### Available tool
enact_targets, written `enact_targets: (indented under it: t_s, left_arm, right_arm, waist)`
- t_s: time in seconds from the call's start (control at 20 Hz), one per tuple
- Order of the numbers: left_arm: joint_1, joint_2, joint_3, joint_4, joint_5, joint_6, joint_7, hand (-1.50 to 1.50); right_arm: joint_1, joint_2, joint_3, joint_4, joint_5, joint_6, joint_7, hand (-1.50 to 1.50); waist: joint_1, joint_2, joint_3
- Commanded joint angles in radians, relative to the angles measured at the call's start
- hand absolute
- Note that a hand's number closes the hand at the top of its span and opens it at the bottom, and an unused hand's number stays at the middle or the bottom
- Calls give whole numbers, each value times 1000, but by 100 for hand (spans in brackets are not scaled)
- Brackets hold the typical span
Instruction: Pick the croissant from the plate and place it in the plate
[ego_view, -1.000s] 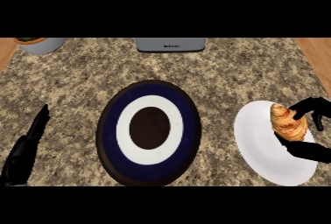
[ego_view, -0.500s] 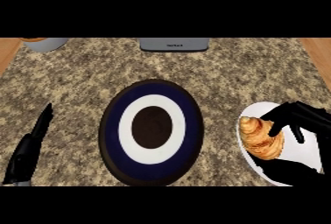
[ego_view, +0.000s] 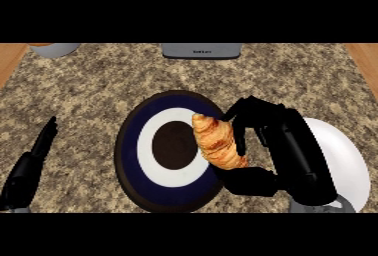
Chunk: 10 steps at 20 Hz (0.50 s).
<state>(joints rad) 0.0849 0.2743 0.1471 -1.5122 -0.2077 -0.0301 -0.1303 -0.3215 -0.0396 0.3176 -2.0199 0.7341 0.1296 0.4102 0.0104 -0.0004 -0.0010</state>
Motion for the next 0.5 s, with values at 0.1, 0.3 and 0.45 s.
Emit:
enact_targets:
  t_s: [0.1, 0.3, 0.45]
  left_arm:
    - [16, -33, -26, 17, -44, 28, -42, 0]
    - [-48, -40, -6, 69, -43, 41, -14, 0]
    - [4, -1, 11, -5, -6, -25, -15, 0]
  right_arm:
    - [-206, 38, 98, 270, 0, -66, 120, 150]
    - [-249, 39, 214, 460, -29, -245, 116, 150]
    - [-326, 39, 260, 538, -120, -274, 129, 150]
  waist:
    - [7, 2, 0]
    - [6, 3, 0]
    - [11, 2, 1]
